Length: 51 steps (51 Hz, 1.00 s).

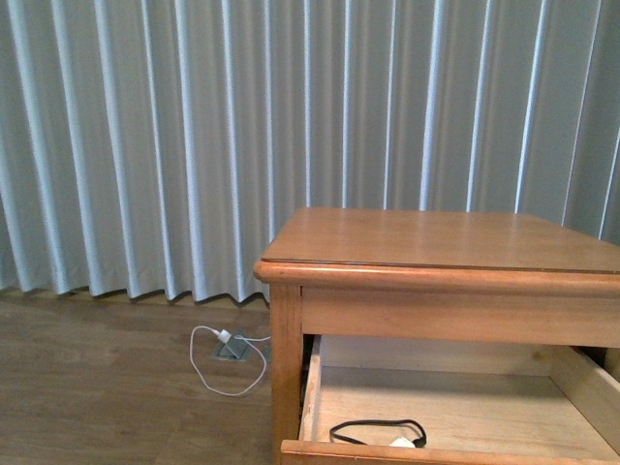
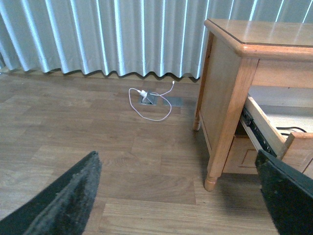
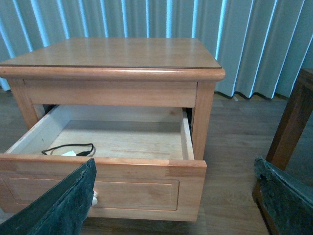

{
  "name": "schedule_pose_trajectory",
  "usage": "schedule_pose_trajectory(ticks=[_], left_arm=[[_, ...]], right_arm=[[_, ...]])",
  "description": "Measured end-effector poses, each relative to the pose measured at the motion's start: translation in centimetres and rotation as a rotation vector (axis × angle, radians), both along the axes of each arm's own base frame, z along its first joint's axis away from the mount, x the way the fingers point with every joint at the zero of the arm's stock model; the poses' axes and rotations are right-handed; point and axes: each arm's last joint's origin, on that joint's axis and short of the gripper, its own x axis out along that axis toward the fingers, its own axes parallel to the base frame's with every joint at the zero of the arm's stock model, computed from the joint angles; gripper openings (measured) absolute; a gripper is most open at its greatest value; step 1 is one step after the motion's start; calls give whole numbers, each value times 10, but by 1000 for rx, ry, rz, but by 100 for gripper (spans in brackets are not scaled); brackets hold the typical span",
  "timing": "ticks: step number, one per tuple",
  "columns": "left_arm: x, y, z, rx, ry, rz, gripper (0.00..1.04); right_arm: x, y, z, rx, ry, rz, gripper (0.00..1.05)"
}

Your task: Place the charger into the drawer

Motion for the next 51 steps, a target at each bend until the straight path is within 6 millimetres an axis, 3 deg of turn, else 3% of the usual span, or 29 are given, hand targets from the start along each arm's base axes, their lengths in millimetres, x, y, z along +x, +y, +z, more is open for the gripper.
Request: schedule_pose_trajectory(ticks=[14,20,25,32,51], left_arm=[[0,0,0,1,0,0,99],[0,0,0,1,0,-1,99],[0,0,0,1,0,-1,99],[0,0,0,1,0,-1,99],[0,0,0,1,0,-1,99]], right_arm=[[0,0,0,0,0,1,96],[4,2,-3,19,108,238,96],[14,8,-7,20,262,278,96],[37,18,-14,-35,419,284,96],[128,61,-34,-67,634,266,96]])
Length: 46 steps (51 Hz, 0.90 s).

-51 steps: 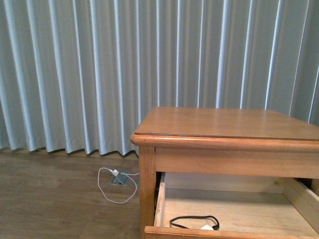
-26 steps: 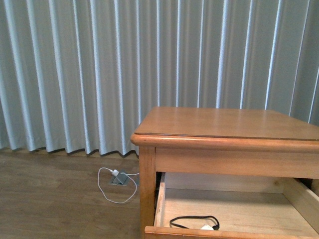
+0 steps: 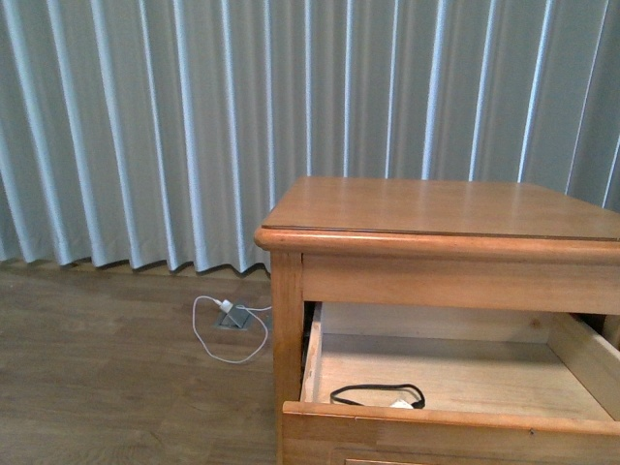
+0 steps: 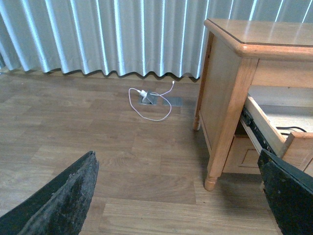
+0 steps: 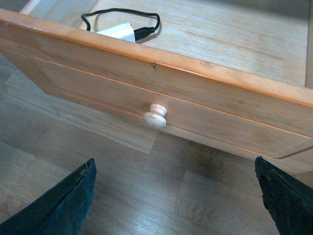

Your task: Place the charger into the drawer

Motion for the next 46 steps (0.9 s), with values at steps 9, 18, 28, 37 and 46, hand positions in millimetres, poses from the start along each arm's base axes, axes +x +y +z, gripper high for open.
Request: schedule_pose_trajectory(ticks=[9,18,28,37,46], left_arm=[[0,0,0,0,0,0,99],[0,0,0,0,0,0,99],[0,0,0,0,0,0,99],[0,0,0,0,0,0,99],[0,0,0,0,0,0,99]], right_arm=[[36,8,-11,-15,32,-61,96],[60,11,-26,-24,54,-111,96],[85,14,-31,-12,21,-168,96],[108,17,-32,-19,-17,-211,96],[134,22,-36,-22,-52,-266,96]])
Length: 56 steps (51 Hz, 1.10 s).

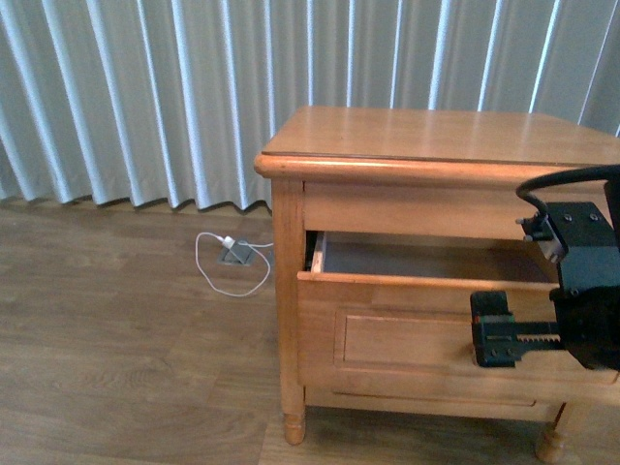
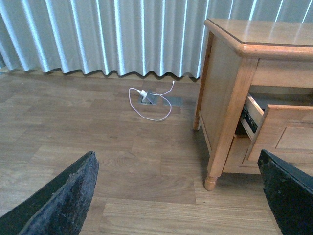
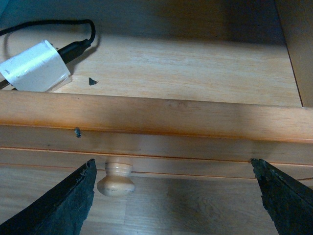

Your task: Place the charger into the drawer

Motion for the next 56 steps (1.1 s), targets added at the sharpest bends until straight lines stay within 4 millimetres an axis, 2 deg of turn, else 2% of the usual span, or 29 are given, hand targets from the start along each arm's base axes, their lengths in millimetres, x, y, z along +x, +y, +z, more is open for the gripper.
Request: schedule_pose_trajectory(ticks=[8,18,32,56], left_arm=[[0,0,0,0,0,0,99],[0,0,0,0,0,0,99],[0,0,0,0,0,0,99],[0,0,0,0,0,0,99]], right_arm=[[24,5,-1,26,-60,-40,96],[44,8,-7,49,-118,-69,96],[59,10,-21,96,-219,-106,96],[74,13,-29,105,-292,-130,96]])
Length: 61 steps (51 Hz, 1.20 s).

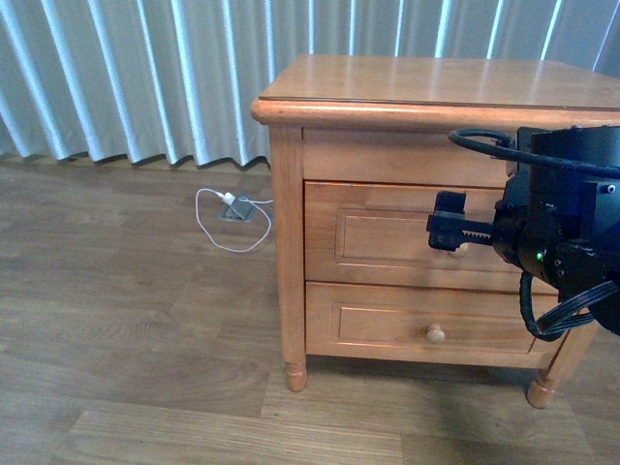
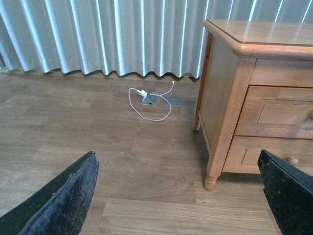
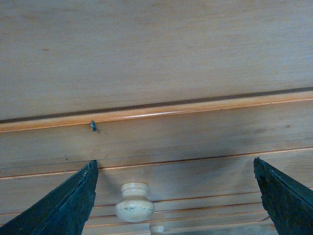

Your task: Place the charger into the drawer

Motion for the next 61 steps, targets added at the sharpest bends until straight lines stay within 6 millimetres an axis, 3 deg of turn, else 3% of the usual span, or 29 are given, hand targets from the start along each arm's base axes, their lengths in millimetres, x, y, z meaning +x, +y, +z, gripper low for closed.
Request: schedule_pose_trajectory(ticks=[23,30,46,61], left_arm=[[0,0,0,0,0,0,99],[0,0,0,0,0,0,99],[0,0,0,0,0,0,99],[0,0,0,0,0,0,99]], right_arm=[[3,0,0,5,3,14,96],[-6,-2,6,37,-9,78,96],[-72,-14,44,40,41,187,96],[-152,-50,88,89,99,269,96]])
